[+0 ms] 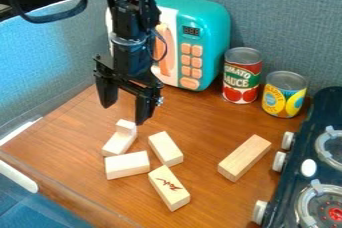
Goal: Moves the object to the upper left of the table.
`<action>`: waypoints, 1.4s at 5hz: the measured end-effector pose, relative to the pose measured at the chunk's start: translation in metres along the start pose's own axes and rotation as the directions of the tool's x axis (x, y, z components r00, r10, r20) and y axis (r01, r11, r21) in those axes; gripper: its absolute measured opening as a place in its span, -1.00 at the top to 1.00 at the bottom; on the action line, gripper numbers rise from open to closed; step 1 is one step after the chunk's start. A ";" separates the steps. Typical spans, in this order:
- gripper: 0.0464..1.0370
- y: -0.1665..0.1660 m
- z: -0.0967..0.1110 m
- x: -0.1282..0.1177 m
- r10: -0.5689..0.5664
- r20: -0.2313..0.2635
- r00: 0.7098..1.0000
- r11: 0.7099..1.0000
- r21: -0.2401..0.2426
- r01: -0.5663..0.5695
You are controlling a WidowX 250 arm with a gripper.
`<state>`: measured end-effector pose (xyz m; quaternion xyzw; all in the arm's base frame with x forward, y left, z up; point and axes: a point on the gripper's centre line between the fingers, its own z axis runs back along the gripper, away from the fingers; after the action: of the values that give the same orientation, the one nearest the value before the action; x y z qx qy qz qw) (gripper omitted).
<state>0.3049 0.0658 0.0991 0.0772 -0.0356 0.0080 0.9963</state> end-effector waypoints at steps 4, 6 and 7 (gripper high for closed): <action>-0.93 0.025 -0.046 -0.003 0.068 -0.116 0.991 0.995 -0.071 -0.077; -0.93 0.025 -0.070 0.003 0.082 -0.149 0.985 0.994 -0.062 -0.092; -0.93 0.024 -0.078 0.002 0.102 -0.170 0.980 0.992 -0.062 -0.114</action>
<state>0.3122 0.1012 0.0258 0.0388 0.0432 0.0675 0.9960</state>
